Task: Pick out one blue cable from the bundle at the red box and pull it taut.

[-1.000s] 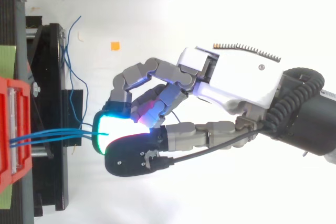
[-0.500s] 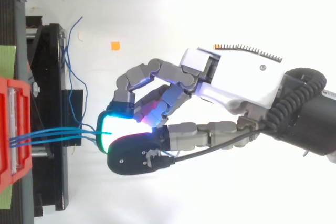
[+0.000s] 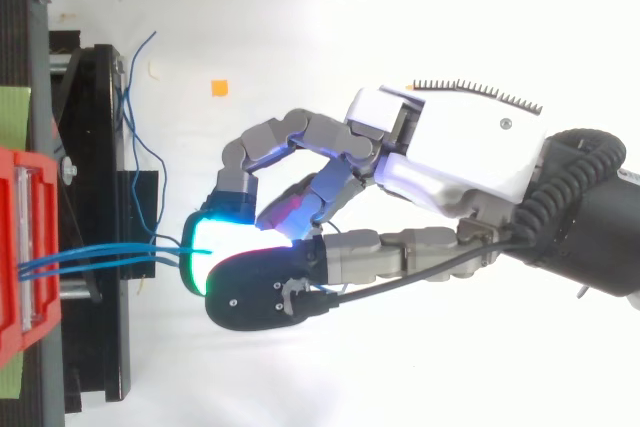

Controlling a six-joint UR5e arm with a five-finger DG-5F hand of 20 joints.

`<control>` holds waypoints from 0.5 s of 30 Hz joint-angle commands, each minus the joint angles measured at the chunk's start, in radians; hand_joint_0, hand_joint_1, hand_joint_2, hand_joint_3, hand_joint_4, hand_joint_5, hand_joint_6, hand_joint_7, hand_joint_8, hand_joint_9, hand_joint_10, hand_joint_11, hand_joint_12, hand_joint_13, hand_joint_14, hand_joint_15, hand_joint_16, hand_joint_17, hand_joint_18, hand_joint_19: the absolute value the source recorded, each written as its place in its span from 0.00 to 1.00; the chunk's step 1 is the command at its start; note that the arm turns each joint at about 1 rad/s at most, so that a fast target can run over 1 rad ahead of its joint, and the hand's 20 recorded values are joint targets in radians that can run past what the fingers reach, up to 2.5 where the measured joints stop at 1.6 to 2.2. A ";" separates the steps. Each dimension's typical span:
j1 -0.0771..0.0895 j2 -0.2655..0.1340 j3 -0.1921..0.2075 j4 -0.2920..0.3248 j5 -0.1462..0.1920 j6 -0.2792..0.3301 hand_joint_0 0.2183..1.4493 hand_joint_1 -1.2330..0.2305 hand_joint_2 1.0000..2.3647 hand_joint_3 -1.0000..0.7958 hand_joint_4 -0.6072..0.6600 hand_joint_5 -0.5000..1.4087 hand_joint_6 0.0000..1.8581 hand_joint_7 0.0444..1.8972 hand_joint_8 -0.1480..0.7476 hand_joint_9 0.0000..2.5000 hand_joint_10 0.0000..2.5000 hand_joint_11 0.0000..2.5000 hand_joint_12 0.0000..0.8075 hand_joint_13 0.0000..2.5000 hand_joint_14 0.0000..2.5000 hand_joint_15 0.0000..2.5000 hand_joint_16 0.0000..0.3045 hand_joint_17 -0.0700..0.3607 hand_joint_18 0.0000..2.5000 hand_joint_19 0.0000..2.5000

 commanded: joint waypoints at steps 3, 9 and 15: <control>-0.002 0.000 0.000 0.001 -0.001 0.012 0.32 0.33 0.01 0.51 0.46 0.19 0.50 0.50 0.55 0.54 0.01 0.28 0.24 0.41 0.00 0.13 0.07 0.27 0.33 0.18; -0.007 -0.001 -0.009 0.005 -0.004 0.020 0.32 0.33 0.01 0.50 0.47 0.19 0.50 0.50 0.56 0.55 0.01 0.36 0.29 0.45 0.01 0.23 0.08 0.29 0.36 0.23; -0.010 -0.001 -0.011 0.005 -0.004 0.020 0.33 0.34 0.01 0.49 0.46 0.19 0.50 0.50 0.54 0.55 0.01 0.37 0.34 0.49 0.01 0.34 0.10 0.32 0.38 0.26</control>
